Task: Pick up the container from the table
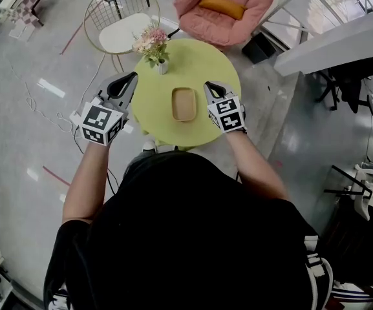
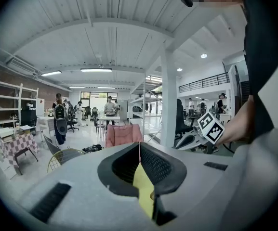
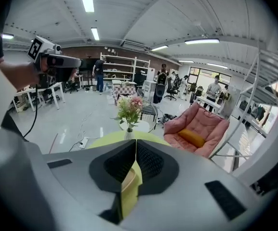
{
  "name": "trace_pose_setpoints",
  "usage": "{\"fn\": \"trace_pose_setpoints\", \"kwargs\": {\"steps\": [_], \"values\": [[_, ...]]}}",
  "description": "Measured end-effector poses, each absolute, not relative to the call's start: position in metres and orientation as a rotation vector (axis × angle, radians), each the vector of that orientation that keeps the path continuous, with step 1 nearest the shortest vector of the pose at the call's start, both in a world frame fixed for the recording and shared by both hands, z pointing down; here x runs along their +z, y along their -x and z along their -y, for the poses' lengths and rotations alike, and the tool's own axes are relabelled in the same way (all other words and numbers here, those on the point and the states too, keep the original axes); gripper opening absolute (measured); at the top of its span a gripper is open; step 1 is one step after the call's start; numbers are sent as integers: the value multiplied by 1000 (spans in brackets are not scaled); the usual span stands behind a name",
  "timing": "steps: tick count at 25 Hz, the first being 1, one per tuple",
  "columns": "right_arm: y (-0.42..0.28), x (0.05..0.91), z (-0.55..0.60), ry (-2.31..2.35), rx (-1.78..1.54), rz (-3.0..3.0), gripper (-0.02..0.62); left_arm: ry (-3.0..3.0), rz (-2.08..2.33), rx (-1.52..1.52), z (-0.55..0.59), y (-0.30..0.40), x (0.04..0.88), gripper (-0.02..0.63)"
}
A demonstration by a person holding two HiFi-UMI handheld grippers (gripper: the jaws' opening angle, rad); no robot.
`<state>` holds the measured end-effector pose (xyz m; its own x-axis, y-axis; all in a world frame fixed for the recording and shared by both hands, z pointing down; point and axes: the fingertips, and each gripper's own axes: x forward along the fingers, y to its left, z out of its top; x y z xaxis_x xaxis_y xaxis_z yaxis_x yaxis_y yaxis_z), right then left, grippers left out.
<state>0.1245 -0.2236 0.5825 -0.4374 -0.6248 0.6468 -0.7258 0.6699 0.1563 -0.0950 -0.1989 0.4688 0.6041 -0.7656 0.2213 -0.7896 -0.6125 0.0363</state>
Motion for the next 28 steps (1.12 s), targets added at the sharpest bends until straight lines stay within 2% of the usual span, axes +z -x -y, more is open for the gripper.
{"fn": "trace_pose_setpoints", "kwargs": {"steps": [5, 22, 28], "values": [[-122, 615, 212, -975, 215, 2174, 41, -2703, 1273, 289, 197, 87, 475, 18], [-119, 709, 180, -748, 357, 2081, 54, -2671, 1249, 365, 190, 100, 496, 18], [-116, 731, 171, -647, 364, 2041, 86, -2638, 1277, 375, 186, 112, 502, 18]]}}
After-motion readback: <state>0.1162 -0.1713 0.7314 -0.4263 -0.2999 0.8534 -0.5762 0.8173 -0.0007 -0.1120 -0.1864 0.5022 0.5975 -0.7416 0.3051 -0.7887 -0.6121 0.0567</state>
